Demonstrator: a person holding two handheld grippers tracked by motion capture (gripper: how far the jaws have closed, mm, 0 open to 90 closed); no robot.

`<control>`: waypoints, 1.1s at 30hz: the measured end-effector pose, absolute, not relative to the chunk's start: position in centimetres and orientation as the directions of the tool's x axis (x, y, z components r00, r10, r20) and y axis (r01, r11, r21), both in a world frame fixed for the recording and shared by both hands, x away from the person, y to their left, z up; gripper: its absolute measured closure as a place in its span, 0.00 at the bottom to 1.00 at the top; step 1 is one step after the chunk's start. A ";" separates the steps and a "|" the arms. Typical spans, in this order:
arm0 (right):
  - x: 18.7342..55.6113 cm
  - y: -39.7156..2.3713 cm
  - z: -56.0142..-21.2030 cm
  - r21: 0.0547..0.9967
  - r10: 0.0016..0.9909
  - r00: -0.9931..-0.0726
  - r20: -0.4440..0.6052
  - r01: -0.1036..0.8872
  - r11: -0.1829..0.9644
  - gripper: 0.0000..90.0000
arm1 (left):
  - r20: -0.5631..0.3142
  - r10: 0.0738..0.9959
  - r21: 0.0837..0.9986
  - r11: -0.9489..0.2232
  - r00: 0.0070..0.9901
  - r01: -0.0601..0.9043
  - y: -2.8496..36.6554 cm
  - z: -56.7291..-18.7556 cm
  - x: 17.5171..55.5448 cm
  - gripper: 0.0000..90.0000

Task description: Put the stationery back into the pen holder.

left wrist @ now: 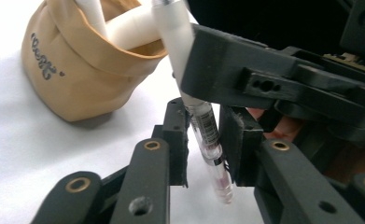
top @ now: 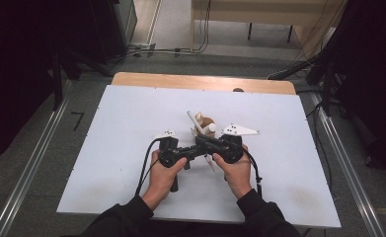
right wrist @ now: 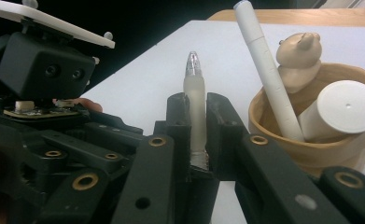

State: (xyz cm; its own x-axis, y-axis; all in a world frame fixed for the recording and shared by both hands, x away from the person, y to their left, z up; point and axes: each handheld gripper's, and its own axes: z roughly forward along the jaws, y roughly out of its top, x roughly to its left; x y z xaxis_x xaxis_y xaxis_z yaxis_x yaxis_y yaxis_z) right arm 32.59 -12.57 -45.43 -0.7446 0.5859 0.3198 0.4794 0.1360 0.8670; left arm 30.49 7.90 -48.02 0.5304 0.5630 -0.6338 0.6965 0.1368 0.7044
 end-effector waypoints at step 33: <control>32.4 -14.7 -45.4 0.863 0.613 -0.734 0.292 0.478 0.161 0.30 | -0.600 0.626 0.751 0.224 0.499 0.622 11.4 -46.3 31.1 0.90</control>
